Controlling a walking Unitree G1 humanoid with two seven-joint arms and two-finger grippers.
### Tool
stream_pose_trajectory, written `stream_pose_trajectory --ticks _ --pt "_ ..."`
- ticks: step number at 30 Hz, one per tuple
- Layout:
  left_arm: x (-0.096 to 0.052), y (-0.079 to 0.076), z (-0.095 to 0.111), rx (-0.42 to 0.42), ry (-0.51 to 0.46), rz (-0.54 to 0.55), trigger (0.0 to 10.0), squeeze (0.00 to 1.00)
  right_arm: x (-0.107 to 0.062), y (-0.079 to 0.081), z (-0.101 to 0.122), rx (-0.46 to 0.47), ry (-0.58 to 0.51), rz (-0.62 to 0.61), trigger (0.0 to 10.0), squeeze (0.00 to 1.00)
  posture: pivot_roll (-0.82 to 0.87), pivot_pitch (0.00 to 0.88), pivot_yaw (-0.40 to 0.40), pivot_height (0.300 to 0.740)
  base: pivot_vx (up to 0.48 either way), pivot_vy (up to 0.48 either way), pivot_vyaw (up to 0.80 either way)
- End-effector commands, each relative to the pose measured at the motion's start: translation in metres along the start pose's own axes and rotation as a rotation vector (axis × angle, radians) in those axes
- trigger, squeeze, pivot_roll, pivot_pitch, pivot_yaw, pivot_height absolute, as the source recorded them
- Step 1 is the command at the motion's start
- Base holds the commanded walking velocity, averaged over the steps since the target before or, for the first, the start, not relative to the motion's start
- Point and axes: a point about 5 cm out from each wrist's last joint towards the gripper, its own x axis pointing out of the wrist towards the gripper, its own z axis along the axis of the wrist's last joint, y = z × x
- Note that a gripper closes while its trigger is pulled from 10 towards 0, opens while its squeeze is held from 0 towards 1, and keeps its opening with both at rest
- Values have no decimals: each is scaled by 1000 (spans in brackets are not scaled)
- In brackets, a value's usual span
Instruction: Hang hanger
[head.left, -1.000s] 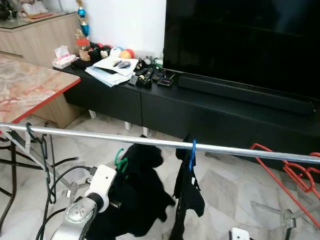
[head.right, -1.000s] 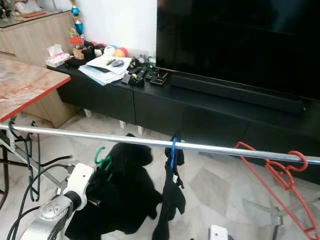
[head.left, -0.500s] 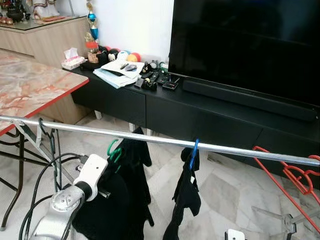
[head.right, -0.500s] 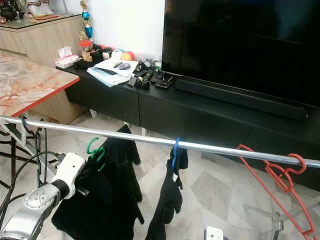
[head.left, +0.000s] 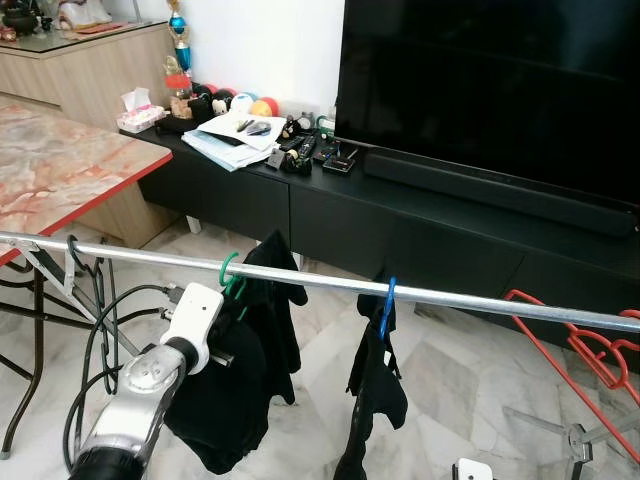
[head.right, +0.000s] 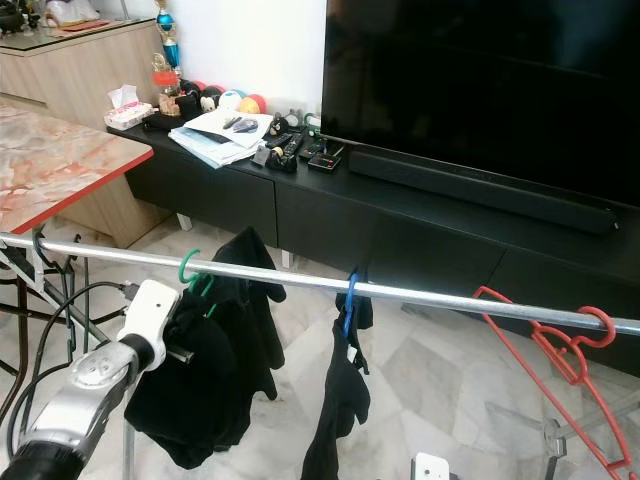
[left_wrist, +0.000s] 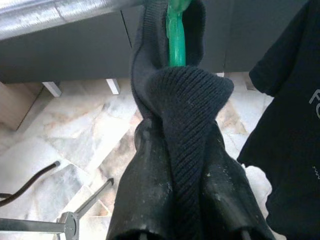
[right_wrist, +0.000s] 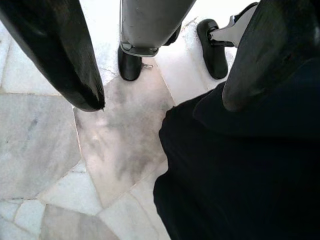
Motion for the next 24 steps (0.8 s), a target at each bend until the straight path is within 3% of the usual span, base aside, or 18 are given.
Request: stream_pose_trajectory --ticks 1,11,15,18,19,20,21,22,24 --pt "6 7 9 -23 -6 38 10000 0 1 2 3 -5 -2 -1 10000 0 33 38 -10 740 0 0 0" --pt "17 10 8 -30 86 44 10000 0 0 2 1 -3 4 -1 10000 0 35 47 1 740 0 0 0" --pt "15 4 -9 -23 185 16 10000 0 1 5 -3 1 12 2 10000 0 36 50 5 740 0 0 0" --pt "13 0 -12 -60 177 9 10000 0 1 8 -5 0 18 4 10000 0 37 52 6 740 0 0 0" --pt "12 -2 -12 -75 159 11 10000 78 1 9 -7 -1 21 5 10000 0 39 54 6 740 0 0 0" --pt "11 -3 -12 -79 150 13 10000 78 0 9 -7 -1 22 5 10000 0 39 54 5 740 0 0 0" --pt "11 -3 -11 -86 139 16 10000 714 0 8 -8 -1 23 5 10000 0 39 54 5 740 0 0 0" --pt "11 -3 -10 -104 121 21 10000 1000 0 8 -9 -2 26 5 10000 0 39 55 4 740 0 0 0" --pt "10 -4 -6 -112 85 19 10000 1000 -1 7 -11 -3 29 4 10000 0 39 55 4 740 0 0 0"
